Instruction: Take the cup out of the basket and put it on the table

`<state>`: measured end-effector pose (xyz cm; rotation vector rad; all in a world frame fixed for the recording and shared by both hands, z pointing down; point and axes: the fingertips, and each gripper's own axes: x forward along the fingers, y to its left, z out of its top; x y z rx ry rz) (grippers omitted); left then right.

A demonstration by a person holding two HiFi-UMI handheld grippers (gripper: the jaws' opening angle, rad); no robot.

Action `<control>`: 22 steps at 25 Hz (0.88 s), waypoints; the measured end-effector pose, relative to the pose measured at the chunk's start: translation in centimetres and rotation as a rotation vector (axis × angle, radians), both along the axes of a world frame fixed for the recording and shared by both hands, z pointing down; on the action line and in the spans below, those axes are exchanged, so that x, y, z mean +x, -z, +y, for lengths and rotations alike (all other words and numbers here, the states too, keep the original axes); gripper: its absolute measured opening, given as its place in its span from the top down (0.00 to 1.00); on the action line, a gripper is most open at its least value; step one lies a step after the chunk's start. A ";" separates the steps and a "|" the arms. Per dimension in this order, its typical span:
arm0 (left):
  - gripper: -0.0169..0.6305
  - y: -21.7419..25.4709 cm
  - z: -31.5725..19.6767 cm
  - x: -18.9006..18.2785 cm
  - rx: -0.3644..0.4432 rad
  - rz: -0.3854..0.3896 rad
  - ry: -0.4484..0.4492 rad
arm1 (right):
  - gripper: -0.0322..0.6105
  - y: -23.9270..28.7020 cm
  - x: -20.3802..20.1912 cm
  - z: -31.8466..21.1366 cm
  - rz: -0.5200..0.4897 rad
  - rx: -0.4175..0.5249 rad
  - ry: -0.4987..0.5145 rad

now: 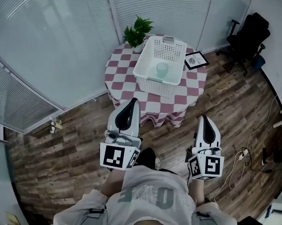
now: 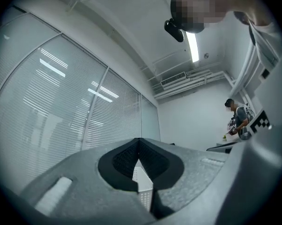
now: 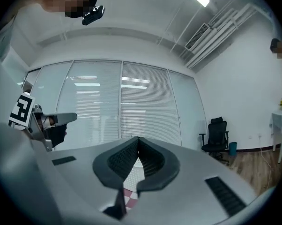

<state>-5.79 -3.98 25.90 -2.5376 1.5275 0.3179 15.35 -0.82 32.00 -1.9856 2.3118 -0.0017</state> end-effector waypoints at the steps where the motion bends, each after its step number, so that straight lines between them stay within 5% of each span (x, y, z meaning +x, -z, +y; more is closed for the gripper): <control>1: 0.97 -0.2 -0.9 0.0 -0.006 -0.001 -0.001 | 0.93 -0.2 0.0 -0.8 0.001 -0.006 0.005; 8: 0.97 -1.2 -11.1 0.1 -0.024 0.028 -0.018 | 0.93 -1.0 0.4 -10.0 0.005 -0.050 -0.027; 15: 0.97 0.1 -20.8 -1.3 -0.014 0.043 -0.033 | 0.93 2.2 -1.7 -20.1 0.029 0.001 -0.006; 22: 0.97 -0.8 -28.0 -1.6 -0.064 0.003 -0.070 | 0.93 1.5 -3.1 -26.9 0.001 -0.026 0.014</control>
